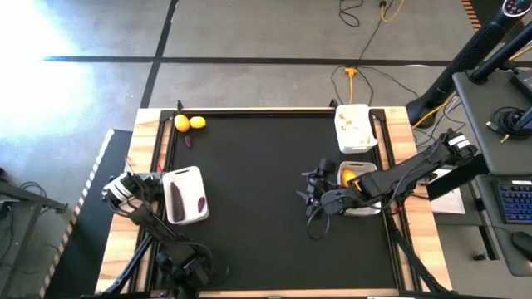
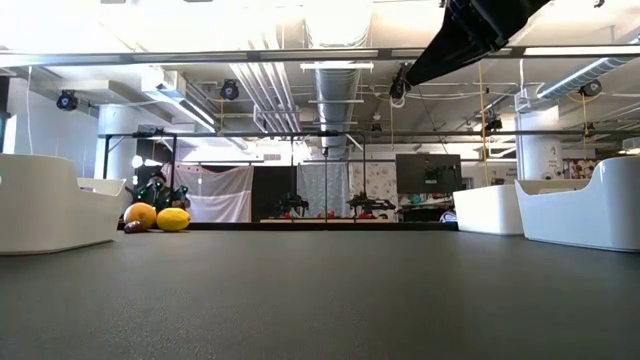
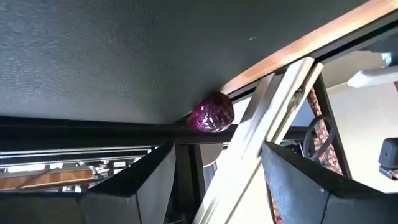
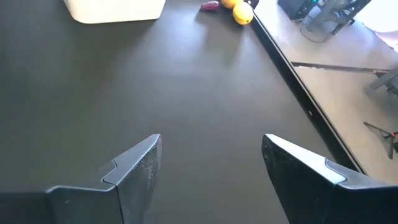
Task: Sort produce into baskets
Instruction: Put the eggplant into the bottom white bin
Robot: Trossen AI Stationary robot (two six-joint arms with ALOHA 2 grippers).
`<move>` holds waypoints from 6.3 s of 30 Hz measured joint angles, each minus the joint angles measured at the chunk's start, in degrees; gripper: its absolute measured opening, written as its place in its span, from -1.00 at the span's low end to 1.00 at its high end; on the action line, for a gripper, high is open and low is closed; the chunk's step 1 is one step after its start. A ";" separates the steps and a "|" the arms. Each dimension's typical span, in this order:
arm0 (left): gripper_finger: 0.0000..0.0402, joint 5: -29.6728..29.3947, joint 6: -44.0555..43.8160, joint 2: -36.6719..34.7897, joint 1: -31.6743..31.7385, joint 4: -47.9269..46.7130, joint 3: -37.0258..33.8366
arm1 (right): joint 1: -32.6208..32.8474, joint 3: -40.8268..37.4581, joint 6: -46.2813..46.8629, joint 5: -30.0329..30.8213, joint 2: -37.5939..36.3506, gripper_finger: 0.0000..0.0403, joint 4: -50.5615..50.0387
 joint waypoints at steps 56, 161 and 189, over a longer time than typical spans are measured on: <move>-0.11 -1.05 7.70 0.24 1.57 -3.90 -0.20 | -0.02 0.00 -1.41 -0.58 -0.04 0.40 1.23; -1.00 -10.33 -0.75 -20.13 -3.76 30.92 -24.42 | -4.55 6.38 7.72 -6.47 0.04 0.43 -3.04; -1.00 -20.49 15.24 -15.50 -3.06 17.80 -20.31 | -4.02 17.97 -0.66 -16.40 20.76 0.43 -1.03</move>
